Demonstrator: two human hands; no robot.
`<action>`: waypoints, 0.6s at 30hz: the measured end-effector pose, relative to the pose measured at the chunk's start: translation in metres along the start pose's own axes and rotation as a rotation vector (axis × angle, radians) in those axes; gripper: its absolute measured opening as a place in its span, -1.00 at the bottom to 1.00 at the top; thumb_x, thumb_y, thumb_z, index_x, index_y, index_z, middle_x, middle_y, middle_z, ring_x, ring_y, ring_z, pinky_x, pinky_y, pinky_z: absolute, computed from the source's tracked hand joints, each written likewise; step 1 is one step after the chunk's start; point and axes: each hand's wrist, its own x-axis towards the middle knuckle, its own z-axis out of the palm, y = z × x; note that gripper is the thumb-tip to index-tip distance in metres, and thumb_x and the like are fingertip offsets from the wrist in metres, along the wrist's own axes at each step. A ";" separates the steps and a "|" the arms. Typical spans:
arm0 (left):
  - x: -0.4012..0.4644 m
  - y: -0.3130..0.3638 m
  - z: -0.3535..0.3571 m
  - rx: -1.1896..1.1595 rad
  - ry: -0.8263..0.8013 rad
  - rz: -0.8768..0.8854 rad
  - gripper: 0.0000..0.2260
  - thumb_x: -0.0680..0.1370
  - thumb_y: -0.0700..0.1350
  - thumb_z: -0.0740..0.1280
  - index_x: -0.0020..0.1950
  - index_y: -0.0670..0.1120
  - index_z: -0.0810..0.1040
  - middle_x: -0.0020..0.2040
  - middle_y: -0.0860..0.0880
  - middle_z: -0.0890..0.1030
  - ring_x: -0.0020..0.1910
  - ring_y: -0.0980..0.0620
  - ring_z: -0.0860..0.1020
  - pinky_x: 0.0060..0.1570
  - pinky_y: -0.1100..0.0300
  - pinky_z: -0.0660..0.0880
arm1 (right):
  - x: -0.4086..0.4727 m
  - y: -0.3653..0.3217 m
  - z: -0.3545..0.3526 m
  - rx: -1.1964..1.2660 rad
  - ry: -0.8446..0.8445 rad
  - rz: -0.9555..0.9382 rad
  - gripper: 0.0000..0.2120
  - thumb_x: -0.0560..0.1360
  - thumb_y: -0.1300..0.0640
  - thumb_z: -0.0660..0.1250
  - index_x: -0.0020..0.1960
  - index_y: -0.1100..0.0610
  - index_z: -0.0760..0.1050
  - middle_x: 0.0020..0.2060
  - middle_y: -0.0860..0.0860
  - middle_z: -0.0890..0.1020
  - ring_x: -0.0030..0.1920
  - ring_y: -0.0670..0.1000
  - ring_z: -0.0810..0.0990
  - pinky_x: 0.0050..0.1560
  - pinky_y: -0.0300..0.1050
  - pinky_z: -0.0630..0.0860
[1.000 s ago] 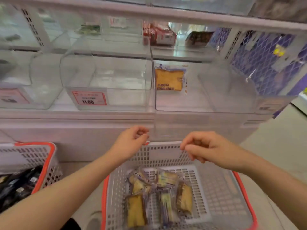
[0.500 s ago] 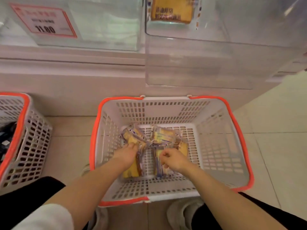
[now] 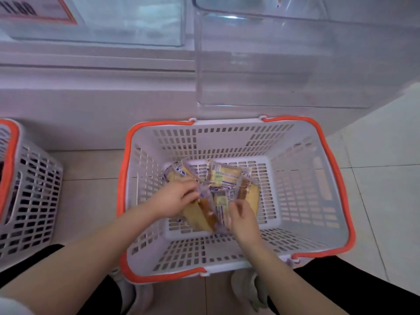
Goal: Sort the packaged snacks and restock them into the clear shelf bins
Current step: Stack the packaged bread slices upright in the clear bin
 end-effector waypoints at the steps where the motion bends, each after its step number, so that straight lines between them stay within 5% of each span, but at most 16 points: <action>1: -0.002 0.008 -0.009 -0.091 0.075 -0.039 -0.80 0.59 -0.10 0.22 -0.22 -0.11 0.38 -0.28 0.03 0.42 -0.24 0.02 0.41 -0.29 0.33 0.27 | -0.005 -0.007 0.000 0.240 0.039 0.078 -0.74 0.59 -0.07 0.12 0.10 0.09 0.43 -0.01 0.03 0.57 0.02 0.03 0.56 0.05 -0.02 0.51; 3: -0.004 0.024 -0.023 -0.238 0.181 -0.129 -0.81 0.59 -0.08 0.21 -0.18 -0.13 0.44 -0.28 0.01 0.50 -0.26 0.04 0.47 -0.30 0.36 0.32 | -0.013 -0.020 -0.003 0.728 -0.012 0.165 -0.60 0.58 -0.17 0.04 0.13 0.09 0.45 -0.03 0.04 0.63 -0.02 0.01 0.62 -0.06 -0.03 0.56; 5: -0.008 0.036 -0.032 -0.327 0.258 -0.193 -0.83 0.59 -0.07 0.20 -0.16 -0.09 0.46 -0.27 0.04 0.53 -0.26 0.07 0.50 -0.23 0.25 0.40 | -0.019 -0.029 -0.014 0.909 -0.099 0.087 -0.48 0.51 -0.25 -0.01 0.10 0.10 0.51 -0.10 0.02 0.69 -0.10 -0.02 0.66 -0.19 -0.14 0.56; 11: -0.028 0.053 -0.038 -0.617 0.429 -0.446 -0.75 0.61 -0.05 0.15 -0.20 -0.13 0.45 -0.39 -0.02 0.43 -0.42 0.04 0.37 -0.37 0.17 0.29 | -0.036 -0.056 -0.038 0.840 -0.086 -0.102 -0.89 0.50 0.13 0.29 -0.14 0.13 0.54 -0.28 0.01 0.61 -0.30 -0.06 0.59 -0.36 -0.20 0.51; 15: -0.041 0.070 -0.045 -0.753 0.473 -0.471 -0.72 0.62 -0.06 0.14 -0.26 -0.11 0.43 -0.47 0.01 0.44 -0.56 0.15 0.40 -0.51 0.28 0.32 | -0.048 -0.061 -0.054 0.793 -0.133 -0.019 -0.80 0.55 0.12 0.26 -0.22 0.11 0.53 -0.31 0.01 0.67 -0.31 -0.03 0.62 -0.32 -0.12 0.52; 18: -0.053 0.079 -0.050 -0.825 0.468 -0.397 -0.75 0.61 -0.02 0.16 -0.20 -0.08 0.49 -0.43 0.02 0.53 -0.50 0.19 0.47 -0.43 0.30 0.37 | -0.058 -0.067 -0.058 0.702 -0.082 -0.092 -0.83 0.54 0.13 0.27 -0.21 0.14 0.45 -0.37 -0.01 0.62 -0.39 -0.07 0.56 -0.37 -0.17 0.43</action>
